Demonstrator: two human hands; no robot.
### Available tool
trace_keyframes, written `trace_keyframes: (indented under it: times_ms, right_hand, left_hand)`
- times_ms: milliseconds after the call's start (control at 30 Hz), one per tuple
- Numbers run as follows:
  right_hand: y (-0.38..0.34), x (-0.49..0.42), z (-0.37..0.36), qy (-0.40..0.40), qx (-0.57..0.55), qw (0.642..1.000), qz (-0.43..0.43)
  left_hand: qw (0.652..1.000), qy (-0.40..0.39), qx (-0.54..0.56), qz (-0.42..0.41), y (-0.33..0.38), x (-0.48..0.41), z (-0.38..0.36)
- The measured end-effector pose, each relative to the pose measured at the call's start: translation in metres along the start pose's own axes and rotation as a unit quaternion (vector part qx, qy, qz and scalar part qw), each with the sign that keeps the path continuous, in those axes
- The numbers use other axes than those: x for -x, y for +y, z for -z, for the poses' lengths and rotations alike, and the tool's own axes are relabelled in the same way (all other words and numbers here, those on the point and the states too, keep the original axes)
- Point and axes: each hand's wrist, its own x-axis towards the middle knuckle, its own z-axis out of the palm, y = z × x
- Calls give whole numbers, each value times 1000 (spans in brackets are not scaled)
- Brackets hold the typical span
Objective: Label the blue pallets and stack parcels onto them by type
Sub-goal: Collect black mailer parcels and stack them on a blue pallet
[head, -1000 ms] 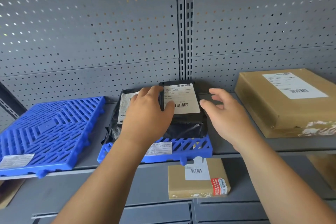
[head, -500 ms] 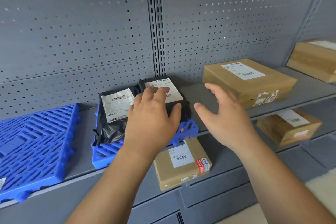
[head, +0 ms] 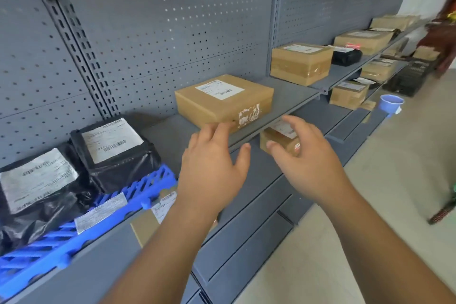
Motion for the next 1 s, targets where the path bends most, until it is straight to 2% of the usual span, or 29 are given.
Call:
trace_keyframes:
  times_ms: [167, 433, 700, 1000]
  right_hand:
    - [42, -9, 48, 48, 41, 998, -30]
    - [150, -30, 175, 121, 83, 984, -98]
    - [243, -47, 289, 179, 142, 962, -149]
    - [329, -76, 331, 192, 169, 938, -233]
  left_hand:
    - [999, -34, -9, -41, 43, -16, -45]
    - [988, -94, 24, -118, 185, -46, -151]
    - [976, -152, 64, -144, 300, -69, -260]
    - [951, -217, 79, -203, 373, -103, -360]
